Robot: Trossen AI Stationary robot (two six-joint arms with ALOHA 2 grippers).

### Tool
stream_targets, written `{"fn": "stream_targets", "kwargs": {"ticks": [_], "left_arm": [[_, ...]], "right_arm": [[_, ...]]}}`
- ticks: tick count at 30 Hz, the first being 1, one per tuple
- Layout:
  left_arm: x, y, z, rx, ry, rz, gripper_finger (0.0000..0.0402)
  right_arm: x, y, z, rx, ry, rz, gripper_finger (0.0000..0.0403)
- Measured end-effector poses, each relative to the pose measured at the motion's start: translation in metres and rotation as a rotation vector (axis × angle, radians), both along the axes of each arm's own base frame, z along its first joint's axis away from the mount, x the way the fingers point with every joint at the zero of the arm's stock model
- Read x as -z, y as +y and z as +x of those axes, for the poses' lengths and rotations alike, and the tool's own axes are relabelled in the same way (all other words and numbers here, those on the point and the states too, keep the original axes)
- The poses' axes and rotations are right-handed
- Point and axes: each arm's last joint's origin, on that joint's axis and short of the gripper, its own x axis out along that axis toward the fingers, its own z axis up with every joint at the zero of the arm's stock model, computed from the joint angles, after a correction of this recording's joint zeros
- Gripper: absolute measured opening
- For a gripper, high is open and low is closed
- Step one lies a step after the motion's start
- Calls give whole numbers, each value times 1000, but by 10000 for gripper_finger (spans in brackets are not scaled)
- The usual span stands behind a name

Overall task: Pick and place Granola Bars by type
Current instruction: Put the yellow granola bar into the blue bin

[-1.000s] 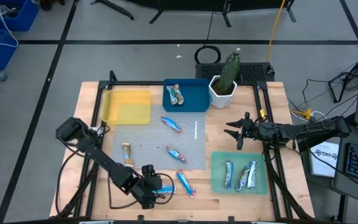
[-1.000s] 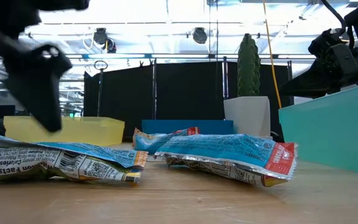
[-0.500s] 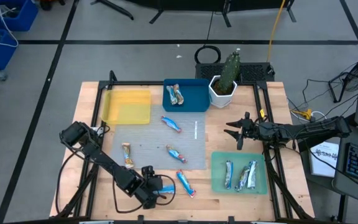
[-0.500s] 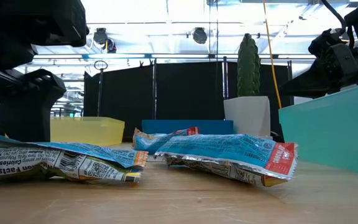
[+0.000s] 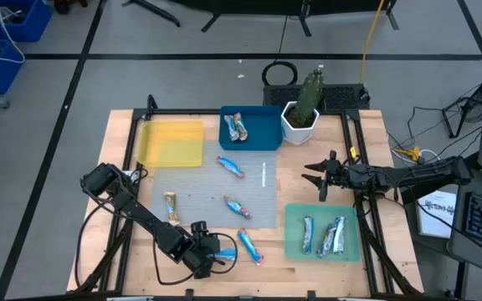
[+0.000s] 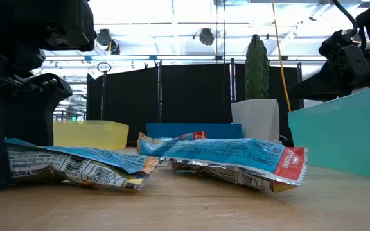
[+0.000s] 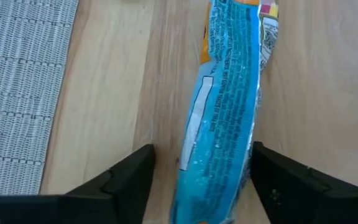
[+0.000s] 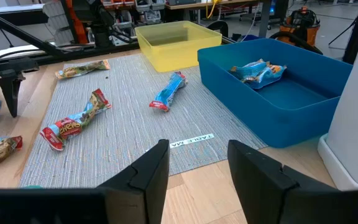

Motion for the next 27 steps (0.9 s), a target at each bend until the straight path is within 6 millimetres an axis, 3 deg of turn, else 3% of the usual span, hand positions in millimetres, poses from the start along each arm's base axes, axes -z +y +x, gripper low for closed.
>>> {"fn": "stream_targets", "kwargs": {"ticks": [11, 27], "left_arm": [[-1, 0, 5, -12, -39, -25, 202], [-5, -6, 15, 30, -133, -91, 85]], "right_arm": [[0, 0, 0, 0, 0, 0, 157], [0, 0, 0, 0, 0, 0, 157]]}}
